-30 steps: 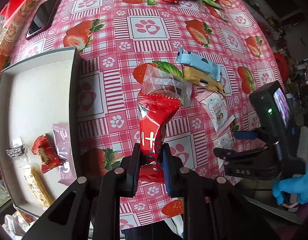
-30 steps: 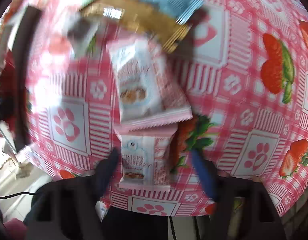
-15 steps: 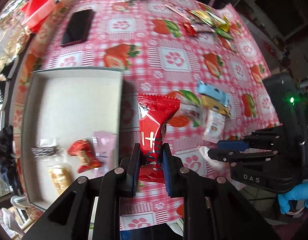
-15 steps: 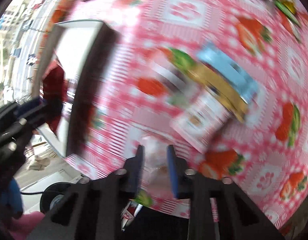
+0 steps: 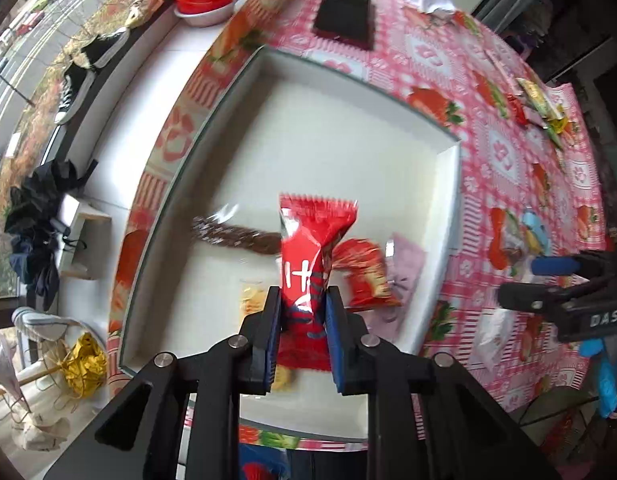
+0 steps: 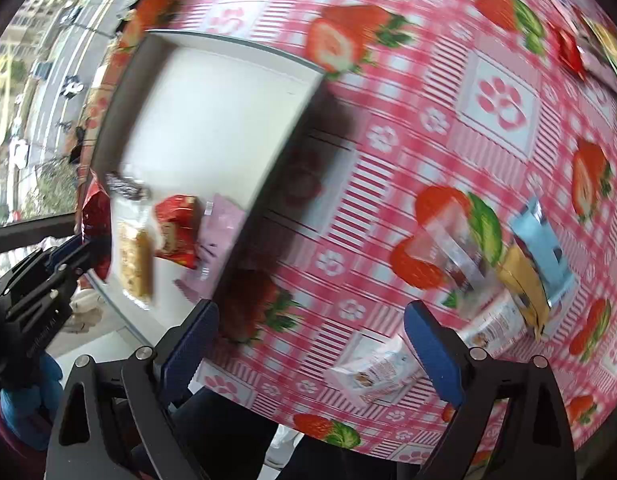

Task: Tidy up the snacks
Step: 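Lower the red candy and cranberry packet into the white tray and release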

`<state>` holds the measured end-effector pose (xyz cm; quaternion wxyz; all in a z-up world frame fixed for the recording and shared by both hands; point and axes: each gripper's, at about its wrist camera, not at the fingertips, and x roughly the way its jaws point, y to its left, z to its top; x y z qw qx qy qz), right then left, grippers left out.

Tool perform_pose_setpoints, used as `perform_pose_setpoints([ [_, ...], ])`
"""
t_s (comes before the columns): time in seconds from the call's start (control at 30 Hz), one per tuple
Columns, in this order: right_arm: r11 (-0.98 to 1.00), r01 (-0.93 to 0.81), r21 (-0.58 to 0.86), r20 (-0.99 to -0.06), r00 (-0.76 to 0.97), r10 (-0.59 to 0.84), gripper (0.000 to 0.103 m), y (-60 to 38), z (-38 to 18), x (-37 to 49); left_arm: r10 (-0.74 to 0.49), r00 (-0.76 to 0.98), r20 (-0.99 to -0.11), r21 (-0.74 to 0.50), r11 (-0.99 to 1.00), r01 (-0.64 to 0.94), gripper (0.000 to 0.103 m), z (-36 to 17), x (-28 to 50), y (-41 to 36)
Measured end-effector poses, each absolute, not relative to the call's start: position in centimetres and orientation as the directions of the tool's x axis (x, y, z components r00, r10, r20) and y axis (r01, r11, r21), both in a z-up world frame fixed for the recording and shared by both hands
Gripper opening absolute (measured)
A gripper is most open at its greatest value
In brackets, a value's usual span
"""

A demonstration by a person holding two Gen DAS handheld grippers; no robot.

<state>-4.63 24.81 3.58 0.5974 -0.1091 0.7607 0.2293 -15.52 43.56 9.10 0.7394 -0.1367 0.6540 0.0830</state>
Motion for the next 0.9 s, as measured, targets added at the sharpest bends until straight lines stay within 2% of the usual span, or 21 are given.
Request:
perform_pose_setpoints([
  [0.03,0.885,-0.417,0.206,-0.958,-0.271,0.095,0.095,23.8,3.1,-4.7,-0.049,0.110,-0.993,-0.081,0.949,-0.305,0.036,8.6,-15.6,43.7],
  [0.1,0.912,-0.375,0.166,-0.959,-0.279,0.060,0.095,21.8,2.2,-4.8,-0.038,0.089,-0.995,-0.065,0.948,-0.312,0.067,8.0,-15.8,43.8],
  [0.13,0.920,-0.361,0.153,-0.958,-0.284,0.048,0.095,21.1,2.0,-4.8,-0.032,0.089,-0.996,-0.058,0.948,-0.312,0.070,7.9,-16.0,43.9],
  [0.27,0.953,-0.280,0.115,-0.945,-0.327,0.018,0.094,18.3,0.0,-5.8,-0.034,0.079,-0.996,-0.054,0.959,-0.277,0.072,7.8,-16.0,43.2],
  [0.3,0.965,-0.238,0.112,-0.938,-0.346,0.023,0.092,17.5,-0.5,-6.2,-0.035,0.080,-0.996,-0.055,0.962,-0.268,0.074,7.8,-16.0,43.1],
  [0.37,0.979,-0.173,0.103,-0.928,-0.370,0.032,0.082,16.5,-1.3,-7.0,-0.038,0.079,-0.996,-0.057,0.965,-0.255,0.074,7.8,-15.8,42.8],
  [0.47,0.991,-0.065,0.113,-0.915,-0.396,0.079,0.082,15.3,-2.4,-7.5,-0.051,0.072,-0.996,-0.067,0.968,-0.241,0.075,7.8,-15.4,42.4],
  [0.53,0.994,-0.022,0.109,-0.907,-0.412,0.091,0.077,15.2,-3.3,-7.7,-0.047,0.071,-0.996,-0.062,0.973,-0.223,0.075,7.9,-15.4,42.3],
  [0.6,0.996,-0.076,0.047,-0.923,-0.385,0.014,0.064,16.2,-3.0,-7.7,-0.047,0.071,-0.996,-0.061,0.976,-0.209,0.075,8.1,-15.2,42.1],
  [0.63,0.992,-0.126,0.030,-0.931,-0.364,-0.018,0.044,16.8,-2.7,-7.7,-0.048,0.073,-0.996,-0.062,0.977,-0.204,0.075,8.2,-15.2,42.1],
  [0.77,0.972,-0.220,0.080,-0.943,-0.332,0.002,0.041,18.4,-1.2,-7.8,-0.052,0.077,-0.996,-0.066,0.978,-0.200,0.075,8.2,-15.2,42.3],
  [0.9,0.945,-0.229,0.234,-0.939,-0.305,0.159,0.041,20.6,2.3,-7.7,-0.053,0.085,-0.995,-0.071,0.973,-0.221,0.075,8.5,-15.4,42.8],
])
